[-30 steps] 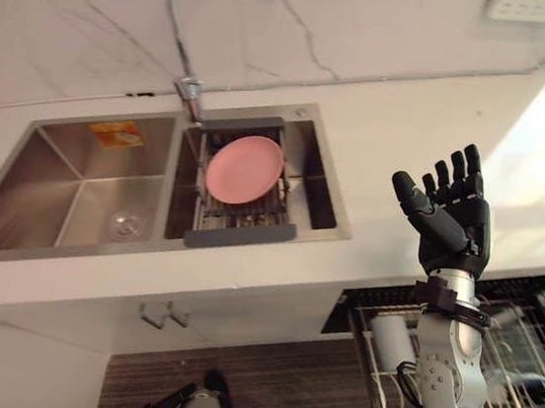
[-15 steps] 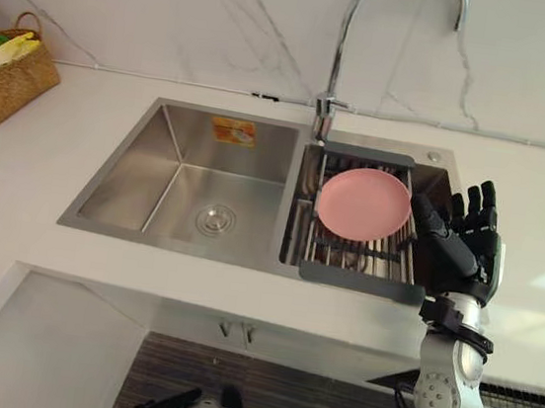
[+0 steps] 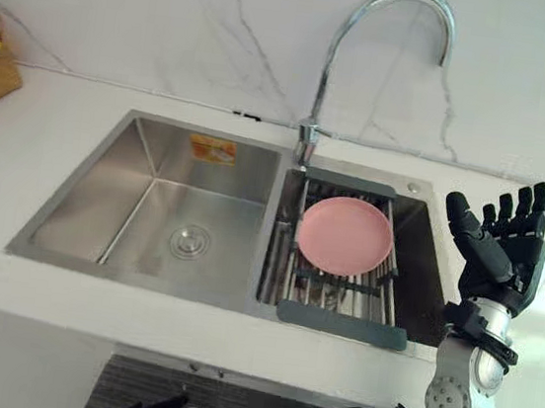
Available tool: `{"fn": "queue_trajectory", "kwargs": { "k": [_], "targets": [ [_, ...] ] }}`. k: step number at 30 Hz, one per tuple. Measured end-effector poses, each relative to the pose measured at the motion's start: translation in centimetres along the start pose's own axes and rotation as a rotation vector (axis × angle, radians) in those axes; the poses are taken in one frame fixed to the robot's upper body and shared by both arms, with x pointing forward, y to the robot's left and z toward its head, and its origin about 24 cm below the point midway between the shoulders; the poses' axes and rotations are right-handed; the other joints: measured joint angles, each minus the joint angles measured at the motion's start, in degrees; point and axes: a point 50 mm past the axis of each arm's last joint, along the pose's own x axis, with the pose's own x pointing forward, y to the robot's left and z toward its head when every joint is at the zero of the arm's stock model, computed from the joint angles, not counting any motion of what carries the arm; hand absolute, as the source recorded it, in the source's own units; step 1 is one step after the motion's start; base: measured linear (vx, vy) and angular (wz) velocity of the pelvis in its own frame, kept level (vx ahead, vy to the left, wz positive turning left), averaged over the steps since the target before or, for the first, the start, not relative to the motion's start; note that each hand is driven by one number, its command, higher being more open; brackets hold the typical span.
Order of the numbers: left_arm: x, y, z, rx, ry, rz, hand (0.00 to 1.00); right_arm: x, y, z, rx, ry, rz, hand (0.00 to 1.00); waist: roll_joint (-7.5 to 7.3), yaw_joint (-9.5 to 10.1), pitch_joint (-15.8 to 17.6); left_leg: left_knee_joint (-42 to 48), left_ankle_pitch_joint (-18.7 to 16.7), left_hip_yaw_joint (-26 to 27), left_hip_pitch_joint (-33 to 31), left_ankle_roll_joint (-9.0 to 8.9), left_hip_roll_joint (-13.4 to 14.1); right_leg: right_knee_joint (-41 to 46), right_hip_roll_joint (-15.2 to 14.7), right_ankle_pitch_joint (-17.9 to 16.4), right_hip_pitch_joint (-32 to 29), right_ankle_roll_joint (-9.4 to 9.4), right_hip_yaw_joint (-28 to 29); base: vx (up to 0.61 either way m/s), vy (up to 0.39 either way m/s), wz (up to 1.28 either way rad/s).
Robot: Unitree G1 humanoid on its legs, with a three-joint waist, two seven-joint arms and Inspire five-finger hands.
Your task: Walk over to the sink, pick up the cup, carry it to the dishwasher, place the cup inside the dishwasher, then close the dishwasher door
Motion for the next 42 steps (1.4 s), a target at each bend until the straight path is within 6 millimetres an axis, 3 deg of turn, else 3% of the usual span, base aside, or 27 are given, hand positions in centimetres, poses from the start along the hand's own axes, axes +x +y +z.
{"fn": "queue_trajectory", "kwargs": {
  "k": [3,6,7,8,13,18,22,24,27,31,34,36,39,42],
  "targets": [
    [0.0,-0.1,-0.1,0.007,0.003,-0.01,1.0,0.3,-0.5,0.6,-0.021,-0.02,0.0,1.0,0.21,-0.62,-0.1,-0.6,-0.2,0.9,1.1,-1.36,2.4,-3.2,3.0,0.9,1.6,-1.14,0.4,0.1,-0.126,-0.27],
    [0.1,-1.2,-0.5,0.056,0.006,-0.046,1.0,0.5,-1.2,1.5,-0.014,-0.053,-0.025,1.0,0.38,-1.51,0.0,-2.7,0.1,2.9,3.6,-1.94,2.3,-5.1,3.6,1.4,2.8,-1.31,1.8,0.09,-0.041,-0.25],
    [0.1,-1.3,-0.5,0.064,0.007,-0.052,1.0,0.5,-1.3,1.5,-0.014,-0.054,-0.026,1.0,0.39,-1.54,0.0,-2.8,0.1,3.1,3.8,-1.95,2.3,-5.2,3.6,1.5,2.8,-1.31,2.0,0.06,-0.006,-0.18],
    [0.4,-2.4,0.2,0.236,0.012,-0.076,1.0,-0.3,-1.4,1.8,-0.037,-0.034,0.029,1.0,2.45,-3.24,1.3,-2.3,-0.8,6.5,4.6,-0.58,0.2,-9.7,2.4,5.8,3.3,-0.18,4.4,0.0,0.0,-0.04],
    [0.4,-2.5,0.2,0.236,0.01,-0.076,1.0,-0.3,-1.4,1.8,-0.036,-0.034,0.029,1.0,2.62,-3.22,1.2,-2.0,-0.8,5.9,3.9,-0.53,0.2,-9.7,2.3,5.8,3.3,-0.18,3.9,0.0,-0.001,0.05],
    [0.3,-2.8,0.6,0.209,-0.032,-0.085,1.0,-0.4,-0.3,0.9,-0.015,0.009,0.102,1.0,3.06,-2.42,1.3,-1.1,-0.5,3.7,1.4,0.02,-0.1,-11.4,2.1,6.6,2.9,-0.23,1.6,-0.03,-0.019,0.21],
    [0.1,-3.1,0.7,0.176,-0.067,-0.087,1.0,0.0,1.3,-0.7,-0.017,0.096,0.222,1.0,3.1,-0.26,1.3,-1.7,0.2,4.5,0.6,-0.15,0.4,-13.6,1.5,7.6,2.7,-1.6,-3.8,-0.03,-0.044,-0.09],
    [0.0,-3.2,0.9,0.176,-0.091,-0.093,1.0,0.1,1.7,-1.7,-0.049,0.151,0.263,1.0,3.03,0.33,1.3,-1.7,0.4,4.6,0.6,-0.38,0.6,-13.6,2.0,8.6,2.2,-0.79,-4.0,0.0,-0.061,-0.24],
    [0.0,-3.1,0.7,0.166,-0.094,-0.094,1.0,0.1,2.1,-2.7,-0.151,0.22,0.354,1.0,2.92,0.32,1.2,-2.6,0.4,5.5,0.9,-0.43,0.9,-14.3,2.9,9.7,1.1,-1.03,-1.9,0.0,-0.051,-0.47],
    [0.0,-2.8,0.8,0.193,-0.092,-0.077,1.0,0.4,2.0,-2.5,-0.299,0.223,0.429,1.0,2.02,0.22,1.4,-3.9,0.1,8.4,2.6,-0.65,0.7,-15.7,4.0,12.7,-0.5,-2.66,-1.1,-0.04,-0.017,-0.78],
    [0.0,-2.0,1.2,0.212,-0.095,-0.046,1.0,0.8,1.6,-1.7,-0.399,0.204,0.476,1.0,-0.03,-0.78,1.9,-2.0,-1.5,10.6,3.3,-1.03,1.2,-16.1,4.4,13.6,-0.9,-2.91,1.3,-0.1,0.033,-0.53],
    [-0.1,-1.3,1.5,0.218,-0.096,-0.026,1.0,1.3,1.6,-0.5,-0.472,0.165,0.521,1.0,-1.6,-0.99,1.8,-0.1,-2.9,12.2,3.3,-1.23,2.1,-17.0,4.4,12.9,-1.0,-4.04,0.4,-0.11,0.041,-0.4],
    [-0.1,-0.7,1.5,0.218,-0.084,-0.01,1.0,1.8,2.4,1.4,-0.55,0.113,0.647,1.0,-2.69,-1.55,1.3,2.0,-3.7,12.8,3.1,-1.04,3.0,-16.4,4.1,13.8,-1.0,-6.0,-2.3,-0.02,0.037,-0.18],
    [-0.1,-0.7,1.7,0.214,-0.087,-0.012,1.0,2.2,3.2,2.4,-0.594,0.085,0.751,1.0,-3.23,-1.33,0.9,3.4,-4.3,12.5,2.6,-1.0,3.5,-15.8,4.2,14.0,-1.1,-5.73,-2.5,0.0,0.003,0.02]
  ]
}}
